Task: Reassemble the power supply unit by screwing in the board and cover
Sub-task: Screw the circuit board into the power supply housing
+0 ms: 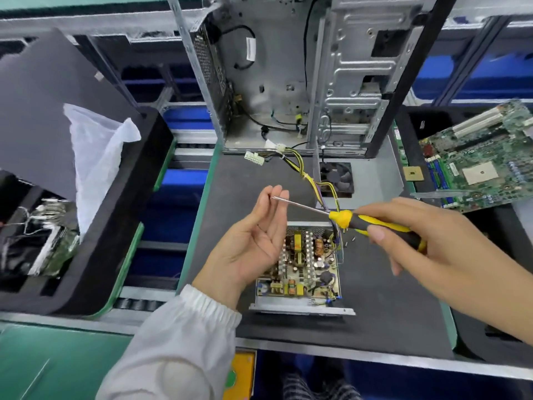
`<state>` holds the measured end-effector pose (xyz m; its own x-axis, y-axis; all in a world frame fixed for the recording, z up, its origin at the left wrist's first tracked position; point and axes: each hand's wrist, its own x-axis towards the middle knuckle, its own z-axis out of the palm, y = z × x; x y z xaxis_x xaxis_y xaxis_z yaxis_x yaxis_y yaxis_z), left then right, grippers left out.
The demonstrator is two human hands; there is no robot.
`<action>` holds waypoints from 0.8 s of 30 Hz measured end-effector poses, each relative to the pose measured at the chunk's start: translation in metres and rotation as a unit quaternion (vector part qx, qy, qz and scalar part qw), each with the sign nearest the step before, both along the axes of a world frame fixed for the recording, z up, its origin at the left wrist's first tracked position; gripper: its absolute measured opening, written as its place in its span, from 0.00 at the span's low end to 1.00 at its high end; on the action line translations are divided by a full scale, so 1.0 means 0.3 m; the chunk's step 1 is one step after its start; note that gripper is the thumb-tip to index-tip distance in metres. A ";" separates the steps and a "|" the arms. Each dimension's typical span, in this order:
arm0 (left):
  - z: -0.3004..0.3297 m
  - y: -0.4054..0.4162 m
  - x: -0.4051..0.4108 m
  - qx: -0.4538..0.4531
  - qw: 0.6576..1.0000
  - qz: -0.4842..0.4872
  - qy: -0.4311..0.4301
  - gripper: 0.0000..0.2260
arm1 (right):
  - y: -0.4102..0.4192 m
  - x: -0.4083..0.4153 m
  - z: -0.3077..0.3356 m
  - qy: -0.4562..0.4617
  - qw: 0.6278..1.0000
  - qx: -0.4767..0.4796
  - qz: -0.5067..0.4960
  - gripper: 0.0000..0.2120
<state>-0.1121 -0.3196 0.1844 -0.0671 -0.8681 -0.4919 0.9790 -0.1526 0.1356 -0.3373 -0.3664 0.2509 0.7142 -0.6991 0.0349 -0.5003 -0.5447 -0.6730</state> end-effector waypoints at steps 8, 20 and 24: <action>-0.008 -0.006 0.026 -0.004 1.000 0.013 -0.017 0.08 | -0.013 0.040 -0.009 0.027 0.999 -0.039 0.002 0.12; -0.037 -0.015 0.017 -0.020 0.998 0.058 -0.027 0.07 | -0.016 0.058 -0.008 0.065 0.995 -0.074 0.020 0.16; -0.038 -0.012 0.018 -0.021 0.998 0.061 -0.017 0.07 | -0.010 0.065 -0.014 0.055 0.996 -0.072 0.018 0.15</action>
